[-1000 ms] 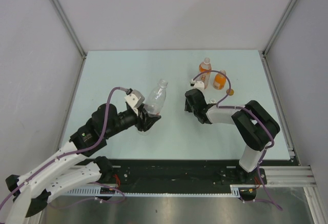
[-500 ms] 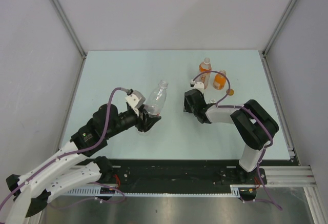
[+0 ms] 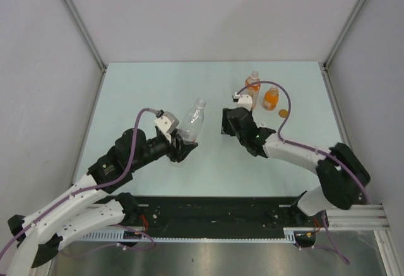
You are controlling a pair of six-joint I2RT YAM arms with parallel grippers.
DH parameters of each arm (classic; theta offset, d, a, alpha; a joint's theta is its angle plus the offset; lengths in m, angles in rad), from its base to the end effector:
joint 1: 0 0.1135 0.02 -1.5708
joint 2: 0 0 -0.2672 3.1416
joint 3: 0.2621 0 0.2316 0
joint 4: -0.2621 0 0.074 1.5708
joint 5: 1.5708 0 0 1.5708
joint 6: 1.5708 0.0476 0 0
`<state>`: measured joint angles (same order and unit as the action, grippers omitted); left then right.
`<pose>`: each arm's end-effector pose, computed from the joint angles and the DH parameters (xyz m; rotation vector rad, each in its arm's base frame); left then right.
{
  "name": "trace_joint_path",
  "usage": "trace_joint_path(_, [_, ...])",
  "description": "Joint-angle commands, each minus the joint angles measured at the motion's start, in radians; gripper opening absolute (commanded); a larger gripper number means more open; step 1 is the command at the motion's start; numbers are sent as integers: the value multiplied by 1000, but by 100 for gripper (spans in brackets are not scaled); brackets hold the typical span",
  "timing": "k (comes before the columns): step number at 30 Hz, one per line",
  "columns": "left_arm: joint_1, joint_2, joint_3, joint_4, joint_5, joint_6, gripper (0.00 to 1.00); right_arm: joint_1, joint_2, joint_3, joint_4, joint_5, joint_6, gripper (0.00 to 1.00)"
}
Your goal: Unscrew the bottle caps
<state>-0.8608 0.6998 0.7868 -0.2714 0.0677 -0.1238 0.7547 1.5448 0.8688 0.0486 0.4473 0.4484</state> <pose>0.0971 -0.1179 0.3425 0.7031 1.6787 -0.7686 0.2470 0.2041 0.2188 -0.0804 2.1346 0.2146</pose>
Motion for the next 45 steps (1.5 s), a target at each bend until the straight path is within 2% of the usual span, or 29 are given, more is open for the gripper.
trace_joint_path(1, [6, 13, 14, 28, -110, -20, 0, 95, -230, 113, -127, 149, -51, 65])
trace_joint_path(4, [6, 49, 35, -2, -181, -31, 0, 123, -366, 151, -191, 173, -57, 65])
trace_joint_path(6, [6, 56, 40, 7, -181, -33, 0, 115, -446, 151, -185, 98, -28, 66])
trace_joint_path(7, [6, 59, 42, 18, -152, -22, 0, 91, -512, 148, -165, -52, -21, 66])
trace_joint_path(9, [6, 56, 42, 58, -96, -4, 0, 55, -561, 131, -86, -238, 24, 67])
trace_joint_path(10, [6, 55, 39, 75, -16, 18, 0, 32, -595, 131, -66, -366, 47, 68])
trace_joint_path(12, [6, 50, 38, 113, 44, 33, 0, 20, -617, 131, -9, -435, 99, 69])
trace_joint_path(13, [6, 47, 38, 124, 93, 41, 0, -1, -632, 131, 2, -517, 119, 69])
trace_joint_path(15, [6, 53, 40, 141, 119, 44, 0, -23, -643, 131, 45, -623, 172, 70])
trace_joint_path(18, [6, 69, 46, 147, 164, 47, 0, -31, -641, 130, 94, -705, 206, 71])
trace_joint_path(23, [6, 98, 52, 156, 231, 41, 0, -15, -614, 131, 137, -774, 236, 72])
trace_joint_path(32, [6, 122, 57, 156, 265, 36, 0, 26, -566, 133, 145, -786, 199, 71])
trace_joint_path(38, [6, 121, 57, 149, 261, 44, 0, 35, -555, 131, 116, -765, 171, 58])
trace_joint_path(45, [6, 119, 60, 139, 253, 55, 0, 38, -548, 148, 45, -756, 130, 50])
